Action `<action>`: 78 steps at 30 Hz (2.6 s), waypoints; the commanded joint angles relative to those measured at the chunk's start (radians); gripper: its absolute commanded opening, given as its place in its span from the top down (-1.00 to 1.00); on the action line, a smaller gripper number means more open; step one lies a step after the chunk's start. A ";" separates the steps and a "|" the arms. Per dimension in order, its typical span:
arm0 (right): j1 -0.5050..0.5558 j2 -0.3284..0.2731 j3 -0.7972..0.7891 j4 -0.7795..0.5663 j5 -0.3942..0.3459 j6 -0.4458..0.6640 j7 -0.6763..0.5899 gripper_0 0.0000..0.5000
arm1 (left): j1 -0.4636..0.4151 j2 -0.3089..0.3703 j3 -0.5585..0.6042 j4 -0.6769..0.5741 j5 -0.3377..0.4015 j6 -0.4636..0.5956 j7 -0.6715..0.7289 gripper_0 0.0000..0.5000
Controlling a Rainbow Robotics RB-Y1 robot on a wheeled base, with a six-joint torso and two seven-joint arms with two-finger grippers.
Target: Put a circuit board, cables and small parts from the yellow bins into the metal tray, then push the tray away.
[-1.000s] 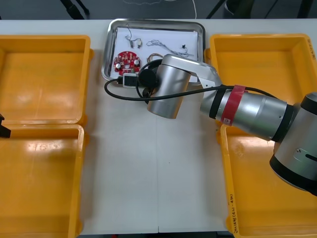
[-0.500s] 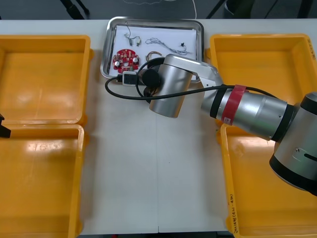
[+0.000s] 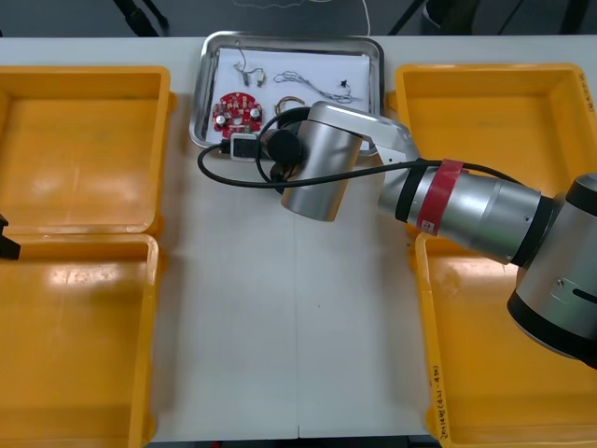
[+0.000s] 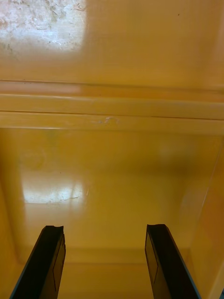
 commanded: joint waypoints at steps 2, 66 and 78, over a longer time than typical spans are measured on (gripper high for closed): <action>-0.058 0.019 -0.034 -0.006 0.010 -0.002 0.046 -0.92 | 0.014 -0.007 0.032 -0.026 -0.009 0.007 -0.063 -1.00; 0.480 -0.427 -0.634 -1.089 -0.559 0.802 -0.428 -1.00 | 0.014 -0.007 0.032 -0.026 -0.009 0.007 -0.063 -1.00; 0.724 -0.485 -0.801 -1.243 -0.500 0.907 -0.620 -1.00 | 0.014 -0.007 0.032 -0.026 -0.009 0.007 -0.063 -1.00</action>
